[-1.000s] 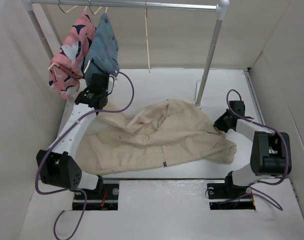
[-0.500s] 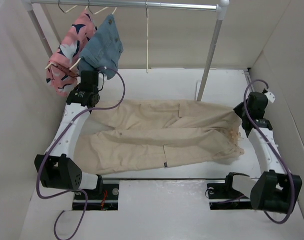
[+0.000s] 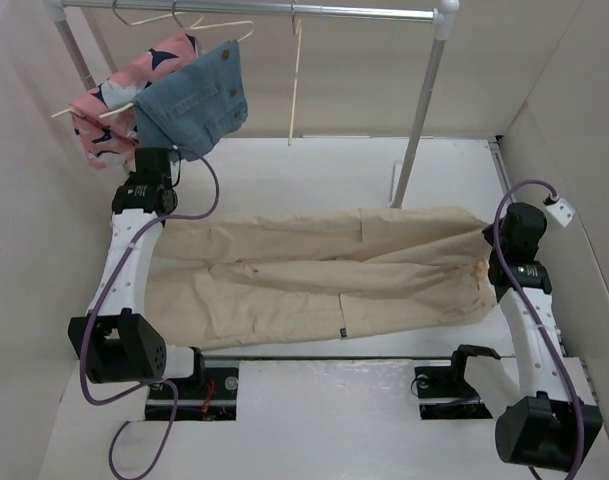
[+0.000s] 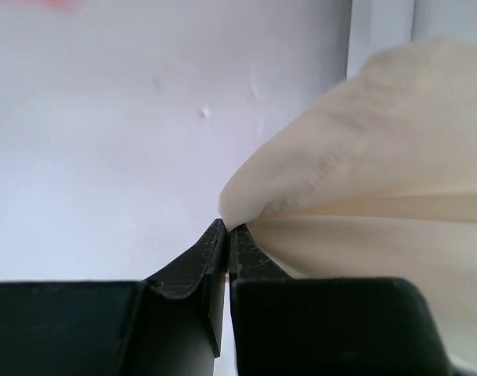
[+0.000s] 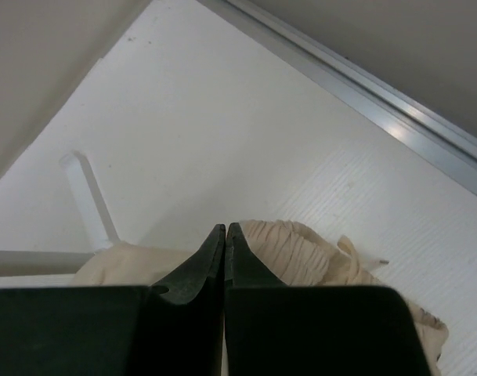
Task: Place the trousers on the hanger
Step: Flatten out the trousers at the center of the board.
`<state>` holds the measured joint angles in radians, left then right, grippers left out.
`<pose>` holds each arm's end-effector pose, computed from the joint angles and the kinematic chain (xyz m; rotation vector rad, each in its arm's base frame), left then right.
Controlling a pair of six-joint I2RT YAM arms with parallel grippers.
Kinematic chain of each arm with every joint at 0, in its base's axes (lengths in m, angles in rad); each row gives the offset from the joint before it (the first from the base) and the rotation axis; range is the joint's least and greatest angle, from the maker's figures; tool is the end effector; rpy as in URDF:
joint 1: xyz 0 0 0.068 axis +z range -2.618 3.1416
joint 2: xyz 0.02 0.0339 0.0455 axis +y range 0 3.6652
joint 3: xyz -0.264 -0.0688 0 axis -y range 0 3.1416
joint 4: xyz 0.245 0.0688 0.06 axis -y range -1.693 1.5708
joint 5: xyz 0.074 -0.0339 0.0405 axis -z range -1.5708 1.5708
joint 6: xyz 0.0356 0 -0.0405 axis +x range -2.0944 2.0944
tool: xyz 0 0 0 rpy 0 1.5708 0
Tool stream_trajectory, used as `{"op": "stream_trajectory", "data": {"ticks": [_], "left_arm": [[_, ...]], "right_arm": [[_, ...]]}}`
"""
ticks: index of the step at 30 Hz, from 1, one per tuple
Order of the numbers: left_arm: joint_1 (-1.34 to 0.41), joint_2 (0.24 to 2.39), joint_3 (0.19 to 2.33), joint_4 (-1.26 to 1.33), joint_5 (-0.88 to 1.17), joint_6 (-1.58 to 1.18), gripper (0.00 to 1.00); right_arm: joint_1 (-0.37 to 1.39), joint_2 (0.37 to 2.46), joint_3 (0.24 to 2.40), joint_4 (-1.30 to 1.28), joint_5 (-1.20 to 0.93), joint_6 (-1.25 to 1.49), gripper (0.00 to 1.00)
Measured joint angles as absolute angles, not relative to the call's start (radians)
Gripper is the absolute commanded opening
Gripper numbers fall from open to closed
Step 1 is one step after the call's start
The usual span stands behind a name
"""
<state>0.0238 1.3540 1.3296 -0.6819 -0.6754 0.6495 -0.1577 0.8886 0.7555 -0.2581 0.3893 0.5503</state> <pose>0.2864 0.0291 0.3593 0.3540 2.3075 1.1150 0.1986 -0.0453 0.3046 0.9016 1.7101 -0.1204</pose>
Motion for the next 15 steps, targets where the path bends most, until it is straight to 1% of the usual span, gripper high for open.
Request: {"op": "stream_trajectory", "data": {"ticks": [5, 9, 12, 15], "left_arm": [[0.061, 1.324, 1.211, -0.762, -0.670, 0.614, 0.00], [0.070, 1.323, 1.135, -0.815, -0.650, 0.592, 0.00], [0.068, 1.322, 1.137, -0.827, -0.639, 0.584, 0.00], [0.070, 1.344, 1.195, -0.841, -0.642, 0.583, 0.00]], "right_arm": [[-0.161, 0.860, 0.683, -0.315, 0.411, 0.613, 0.00], [-0.165, 0.886, 0.660, -0.337, 0.412, 0.638, 0.00], [-0.165, 0.939, 0.680, -0.329, 0.404, 0.637, 0.00], [-0.166, 1.024, 0.759, -0.327, 0.381, 0.625, 0.00]]}}
